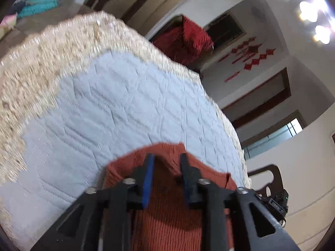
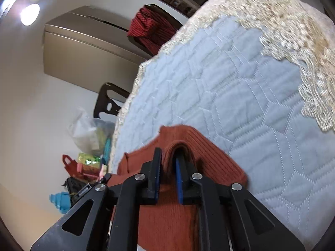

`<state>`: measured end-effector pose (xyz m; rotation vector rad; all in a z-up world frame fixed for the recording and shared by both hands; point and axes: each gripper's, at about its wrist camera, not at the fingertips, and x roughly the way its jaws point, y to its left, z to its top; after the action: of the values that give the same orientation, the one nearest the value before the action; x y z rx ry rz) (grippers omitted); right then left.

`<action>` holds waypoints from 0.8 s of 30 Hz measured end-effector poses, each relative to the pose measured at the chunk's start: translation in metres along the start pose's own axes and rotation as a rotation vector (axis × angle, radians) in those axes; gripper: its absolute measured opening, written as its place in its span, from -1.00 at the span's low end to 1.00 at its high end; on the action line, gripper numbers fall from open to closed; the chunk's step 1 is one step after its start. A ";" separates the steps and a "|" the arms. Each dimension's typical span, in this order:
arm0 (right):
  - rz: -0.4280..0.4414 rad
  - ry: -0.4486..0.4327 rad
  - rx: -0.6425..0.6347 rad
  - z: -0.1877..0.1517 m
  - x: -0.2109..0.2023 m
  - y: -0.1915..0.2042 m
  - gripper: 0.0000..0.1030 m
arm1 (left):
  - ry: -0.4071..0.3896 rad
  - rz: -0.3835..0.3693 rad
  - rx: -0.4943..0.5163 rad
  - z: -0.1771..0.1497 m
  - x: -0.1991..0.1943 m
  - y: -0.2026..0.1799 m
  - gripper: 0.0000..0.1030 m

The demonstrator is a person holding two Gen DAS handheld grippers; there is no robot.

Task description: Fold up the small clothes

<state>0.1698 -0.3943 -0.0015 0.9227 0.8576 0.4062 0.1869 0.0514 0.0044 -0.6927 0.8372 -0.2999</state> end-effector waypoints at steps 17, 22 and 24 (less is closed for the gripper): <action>-0.195 -0.017 -0.331 -0.034 -0.010 0.039 -0.41 | 0.015 0.093 0.325 -0.044 -0.019 -0.042 -0.26; -0.282 0.041 -0.467 -0.074 -0.012 0.042 -0.45 | 0.065 0.077 0.381 -0.080 -0.032 -0.051 -0.26; -0.287 0.038 -0.494 -0.092 -0.024 0.042 -0.45 | 0.066 0.061 0.428 -0.095 -0.040 -0.061 -0.26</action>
<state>0.0846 -0.3376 0.0151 0.3311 0.8576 0.3638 0.0894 -0.0164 0.0236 -0.2586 0.8207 -0.4330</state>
